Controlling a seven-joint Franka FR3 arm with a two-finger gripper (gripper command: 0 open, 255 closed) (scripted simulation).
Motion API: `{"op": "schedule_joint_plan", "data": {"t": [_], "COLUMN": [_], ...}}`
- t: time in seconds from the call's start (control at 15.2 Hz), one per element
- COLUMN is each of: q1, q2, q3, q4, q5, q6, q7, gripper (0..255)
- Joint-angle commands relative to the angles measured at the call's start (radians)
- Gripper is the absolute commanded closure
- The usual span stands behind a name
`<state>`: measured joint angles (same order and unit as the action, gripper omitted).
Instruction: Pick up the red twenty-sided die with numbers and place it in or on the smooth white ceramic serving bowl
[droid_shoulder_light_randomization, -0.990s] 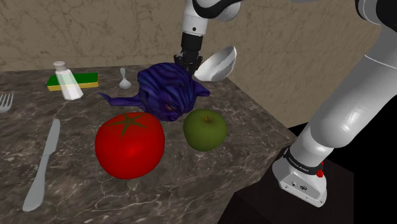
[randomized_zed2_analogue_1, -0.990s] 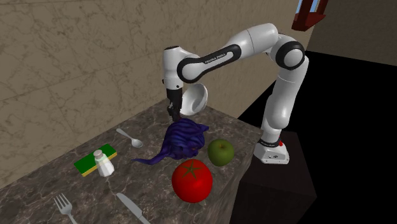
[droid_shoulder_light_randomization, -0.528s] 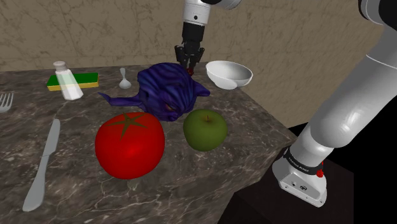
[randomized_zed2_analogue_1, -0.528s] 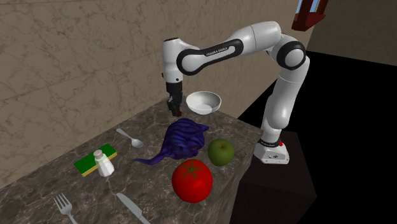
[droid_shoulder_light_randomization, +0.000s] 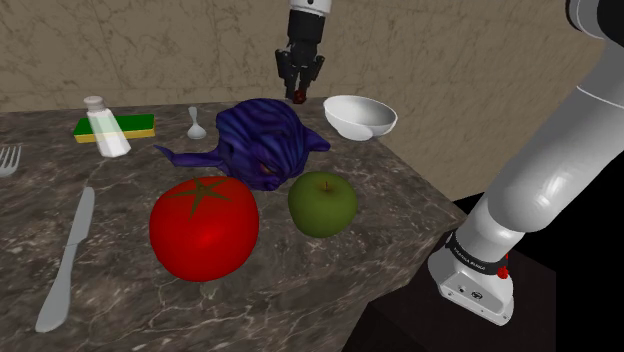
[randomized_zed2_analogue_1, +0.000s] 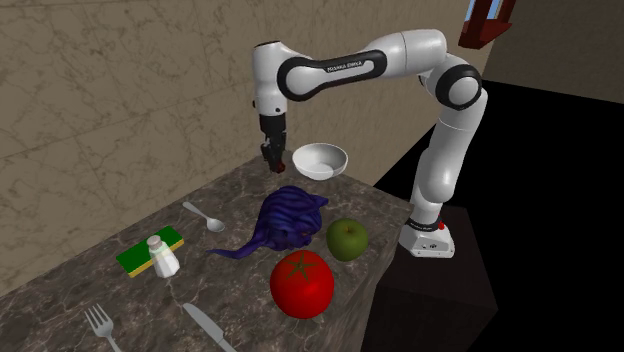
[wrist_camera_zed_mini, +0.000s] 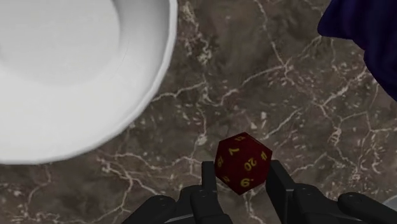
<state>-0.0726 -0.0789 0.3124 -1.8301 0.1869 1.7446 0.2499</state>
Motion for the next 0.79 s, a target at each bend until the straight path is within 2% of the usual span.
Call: {"op": "schedule_joint_plan", "data": {"t": [0.0,0.73], "q1": [-0.001,-0.002], "q2": [0.005,0.026], "q3": [-0.001,-0.002], "q4": [0.029,0.188], "q5": [-0.002,-0.011], "q6": [-0.025,-0.162], "q7": [0.003,0.027], "gripper": [255,255]}}
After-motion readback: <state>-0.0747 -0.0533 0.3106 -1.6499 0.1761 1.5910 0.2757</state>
